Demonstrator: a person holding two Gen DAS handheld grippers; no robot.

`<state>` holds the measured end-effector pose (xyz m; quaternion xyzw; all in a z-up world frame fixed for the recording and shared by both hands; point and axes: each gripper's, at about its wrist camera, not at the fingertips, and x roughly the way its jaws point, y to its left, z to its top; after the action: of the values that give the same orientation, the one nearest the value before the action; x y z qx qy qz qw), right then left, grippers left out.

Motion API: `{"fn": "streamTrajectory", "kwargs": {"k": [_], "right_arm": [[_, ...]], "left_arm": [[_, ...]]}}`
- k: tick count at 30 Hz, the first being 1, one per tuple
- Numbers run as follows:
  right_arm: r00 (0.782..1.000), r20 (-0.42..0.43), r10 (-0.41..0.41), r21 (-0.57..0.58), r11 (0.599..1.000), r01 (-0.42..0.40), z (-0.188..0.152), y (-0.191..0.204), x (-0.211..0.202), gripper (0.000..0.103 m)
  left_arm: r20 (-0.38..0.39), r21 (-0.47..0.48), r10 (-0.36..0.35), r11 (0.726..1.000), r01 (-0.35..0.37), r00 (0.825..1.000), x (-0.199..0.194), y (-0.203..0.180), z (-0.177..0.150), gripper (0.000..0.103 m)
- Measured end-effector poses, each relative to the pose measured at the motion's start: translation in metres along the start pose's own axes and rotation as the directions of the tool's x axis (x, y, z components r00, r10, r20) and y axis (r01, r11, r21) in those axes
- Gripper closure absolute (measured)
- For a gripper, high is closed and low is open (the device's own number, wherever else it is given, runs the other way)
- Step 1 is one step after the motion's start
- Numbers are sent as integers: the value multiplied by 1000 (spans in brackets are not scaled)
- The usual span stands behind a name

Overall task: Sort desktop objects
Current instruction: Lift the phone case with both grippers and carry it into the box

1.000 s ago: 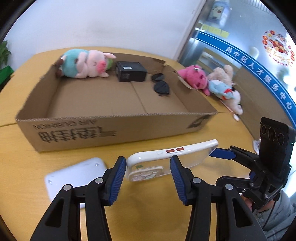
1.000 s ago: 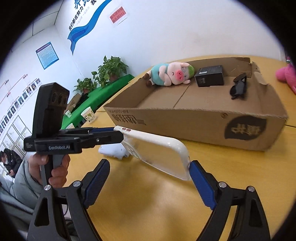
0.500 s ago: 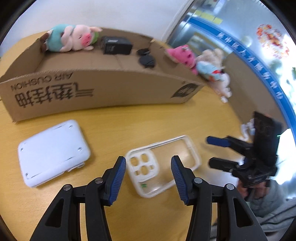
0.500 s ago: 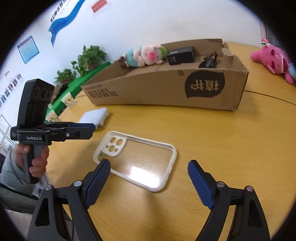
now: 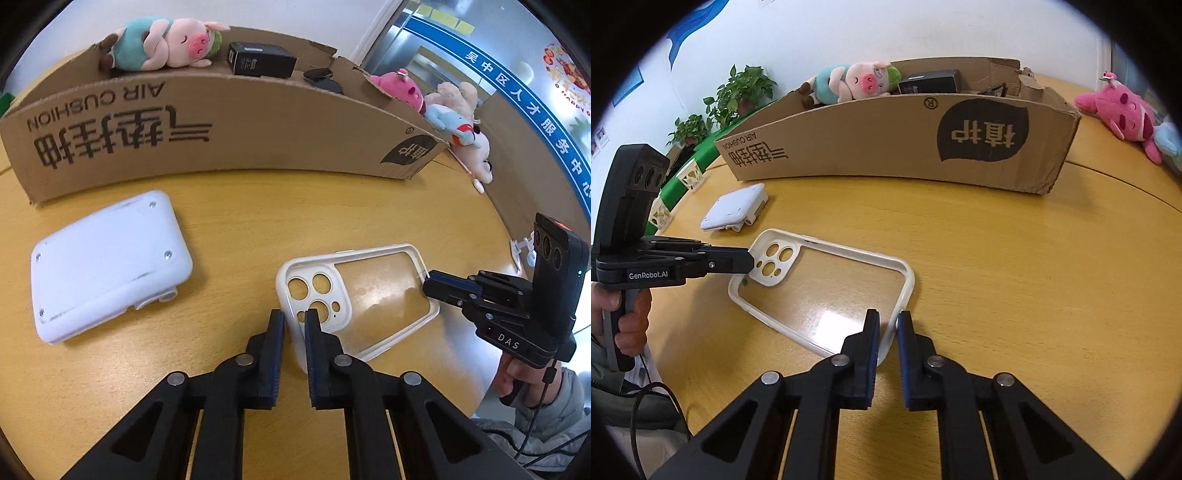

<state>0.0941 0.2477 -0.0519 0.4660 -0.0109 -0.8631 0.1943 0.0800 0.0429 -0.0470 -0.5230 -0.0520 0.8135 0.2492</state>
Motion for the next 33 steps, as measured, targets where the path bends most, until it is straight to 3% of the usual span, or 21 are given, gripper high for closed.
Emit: {"fn": "streamTrajectory", "kwargs": {"k": [6, 9, 13, 17, 21, 27, 33], "right_arm": [[994, 102, -37, 42, 999, 33, 11, -10, -32, 93], [976, 196, -90, 40, 996, 84, 28, -11, -59, 93], [928, 346, -137, 14, 990, 141, 66, -4, -99, 93], [887, 443, -130, -36, 986, 162, 106, 5, -122, 93], [864, 489, -116, -92, 979, 184, 145, 18, -129, 93], [874, 483, -54, -136, 981, 136, 198, 31, -105, 93], [915, 402, 19, -170, 984, 55, 244, 45, -49, 93]], "left_arm": [[99, 63, -48, 997, 42, 994, -23, -21, 26, 95], [183, 127, -70, 991, 47, 981, -47, -39, 52, 95], [319, 206, -75, 979, 8, 945, -89, -57, 87, 95], [400, 224, -46, 973, -49, 915, -119, -58, 120, 96], [473, 226, -10, 968, -110, 881, -144, -50, 141, 96], [519, 176, 18, 976, -128, 854, -167, -12, 178, 96], [491, 113, 85, 981, -160, 867, -161, 47, 220, 96]]}}
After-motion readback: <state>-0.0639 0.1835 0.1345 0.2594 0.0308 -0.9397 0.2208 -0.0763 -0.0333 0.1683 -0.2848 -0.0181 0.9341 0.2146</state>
